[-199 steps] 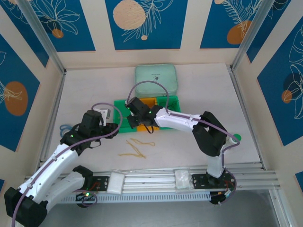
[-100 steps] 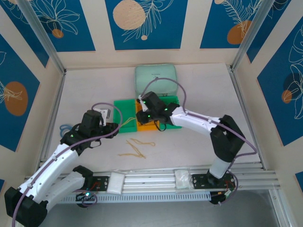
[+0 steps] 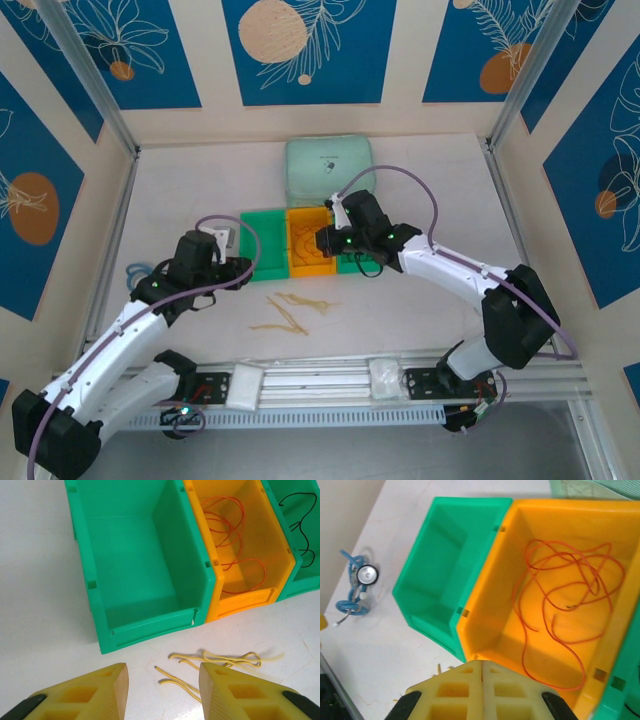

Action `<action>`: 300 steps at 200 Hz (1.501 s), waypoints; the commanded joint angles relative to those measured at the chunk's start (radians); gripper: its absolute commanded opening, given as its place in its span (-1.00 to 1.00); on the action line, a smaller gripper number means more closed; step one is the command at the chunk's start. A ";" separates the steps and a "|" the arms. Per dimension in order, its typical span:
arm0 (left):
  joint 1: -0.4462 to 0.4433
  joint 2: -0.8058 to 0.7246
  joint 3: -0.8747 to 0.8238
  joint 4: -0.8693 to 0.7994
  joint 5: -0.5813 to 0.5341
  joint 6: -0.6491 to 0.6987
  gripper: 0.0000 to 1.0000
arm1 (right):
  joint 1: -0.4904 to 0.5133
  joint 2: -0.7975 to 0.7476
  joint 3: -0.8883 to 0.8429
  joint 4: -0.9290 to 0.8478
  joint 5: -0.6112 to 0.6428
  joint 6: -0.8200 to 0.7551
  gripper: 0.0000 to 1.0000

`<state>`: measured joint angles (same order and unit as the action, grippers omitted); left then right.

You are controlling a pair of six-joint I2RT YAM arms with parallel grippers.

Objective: Untangle the cables

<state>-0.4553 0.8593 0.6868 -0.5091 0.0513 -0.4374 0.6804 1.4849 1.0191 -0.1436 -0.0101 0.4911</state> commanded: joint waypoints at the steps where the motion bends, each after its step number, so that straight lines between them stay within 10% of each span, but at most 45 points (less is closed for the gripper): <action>1: 0.015 -0.015 0.003 0.002 0.019 0.011 -0.17 | 0.007 0.028 0.053 0.024 -0.084 0.005 -0.89; 54: -0.030 0.076 -0.004 0.067 0.306 0.142 -0.17 | -0.003 -0.032 -0.035 -0.070 -0.062 0.026 -0.78; 128: -0.159 0.247 0.088 -0.019 0.132 0.122 -0.22 | 0.054 -0.091 -0.123 -0.431 -0.045 -0.055 -0.64; 173: -0.158 0.216 0.091 -0.018 0.133 0.101 -0.21 | 0.084 0.003 -0.192 -0.359 -0.195 0.059 -0.57; 300: -0.147 0.139 0.059 -0.044 0.105 0.102 -0.20 | 0.119 0.019 -0.216 -0.361 -0.101 0.141 -0.55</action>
<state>-0.6109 1.0142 0.7452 -0.5251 0.1711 -0.3332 0.8013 1.5623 0.8257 -0.4816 -0.1223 0.6155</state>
